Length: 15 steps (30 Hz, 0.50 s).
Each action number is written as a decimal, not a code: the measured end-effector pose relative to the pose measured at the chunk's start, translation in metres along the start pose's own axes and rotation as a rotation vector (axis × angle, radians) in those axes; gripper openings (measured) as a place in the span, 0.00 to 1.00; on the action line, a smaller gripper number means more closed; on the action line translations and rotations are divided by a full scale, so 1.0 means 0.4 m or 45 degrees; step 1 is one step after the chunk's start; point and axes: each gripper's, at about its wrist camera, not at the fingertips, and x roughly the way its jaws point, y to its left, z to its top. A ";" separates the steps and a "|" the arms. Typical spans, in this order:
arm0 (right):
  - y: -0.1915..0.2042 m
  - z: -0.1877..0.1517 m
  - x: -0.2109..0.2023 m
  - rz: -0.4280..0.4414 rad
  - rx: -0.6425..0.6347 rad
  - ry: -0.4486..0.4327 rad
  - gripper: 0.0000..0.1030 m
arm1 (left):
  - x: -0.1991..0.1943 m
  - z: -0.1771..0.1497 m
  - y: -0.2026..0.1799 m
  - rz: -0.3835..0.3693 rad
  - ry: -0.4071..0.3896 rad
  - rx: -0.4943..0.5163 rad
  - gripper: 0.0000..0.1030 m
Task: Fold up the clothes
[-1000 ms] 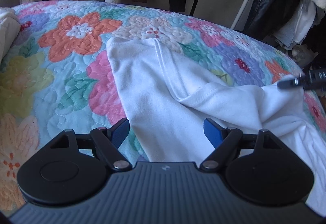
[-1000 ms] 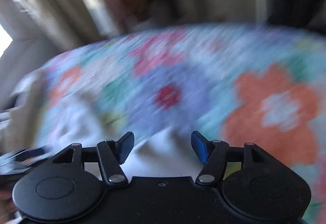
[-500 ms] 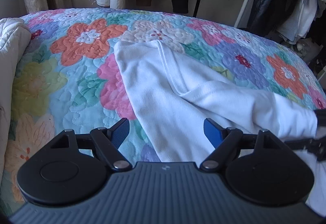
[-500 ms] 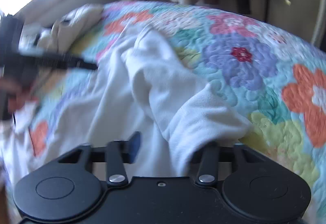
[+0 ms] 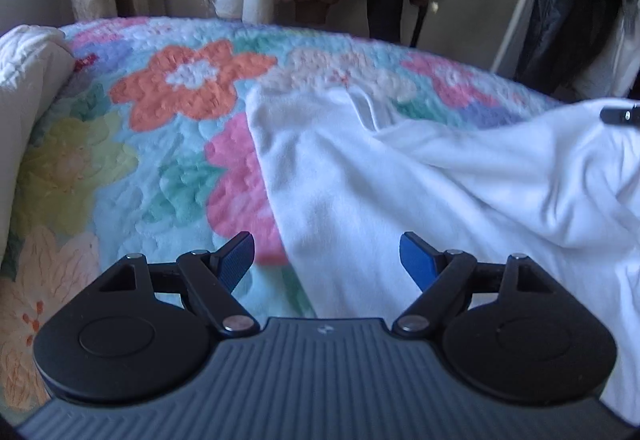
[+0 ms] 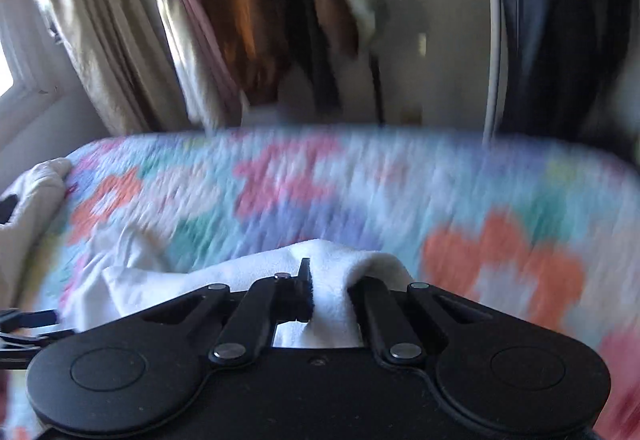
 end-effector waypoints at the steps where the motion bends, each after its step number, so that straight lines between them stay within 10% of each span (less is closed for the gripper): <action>1: -0.011 0.017 0.008 -0.040 -0.009 -0.028 0.07 | -0.005 0.004 -0.001 -0.013 -0.027 -0.004 0.77; 7: -0.100 0.058 0.143 -0.283 0.100 0.121 0.32 | 0.012 0.013 0.021 0.055 -0.044 0.007 0.77; 9: -0.121 0.039 0.143 -0.263 0.195 0.109 0.54 | 0.024 0.014 0.037 0.060 -0.022 0.001 0.77; 15: -0.172 -0.023 0.166 -0.206 0.312 0.201 0.60 | 0.064 0.065 0.075 0.013 0.026 0.021 0.83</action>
